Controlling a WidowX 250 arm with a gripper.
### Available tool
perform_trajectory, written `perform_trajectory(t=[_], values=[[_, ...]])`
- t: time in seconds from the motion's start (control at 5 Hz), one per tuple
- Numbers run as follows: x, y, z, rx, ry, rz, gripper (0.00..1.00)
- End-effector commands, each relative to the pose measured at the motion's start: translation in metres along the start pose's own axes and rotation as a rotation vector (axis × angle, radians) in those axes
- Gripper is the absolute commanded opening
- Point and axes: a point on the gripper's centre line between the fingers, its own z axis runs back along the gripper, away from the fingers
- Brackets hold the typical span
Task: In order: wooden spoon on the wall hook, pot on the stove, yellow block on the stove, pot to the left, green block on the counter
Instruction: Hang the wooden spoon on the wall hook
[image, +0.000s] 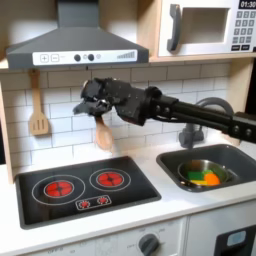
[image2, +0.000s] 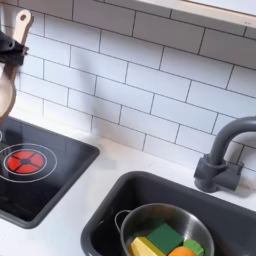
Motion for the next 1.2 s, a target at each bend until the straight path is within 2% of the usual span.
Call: perform_trajectory(t=[0.0, 0.4, 0.6, 0.8, 1.0], values=[[0.0092, -0.0093, -0.0047, -0.047, -0.073, 0.012, 0.0], [0.0115, -0.0049, -0.0064, -0.017, -0.1, -0.013, 0.0], [0.0125, -0.0082, -0.0036, -0.052, -0.138, -0.019, 0.0], [0.0042, -0.0104, -0.0107, -0.066, -0.137, -0.021, 0.0], [0.0059, -0.0048, -0.0075, -0.073, -0.185, -0.012, 0.0]])
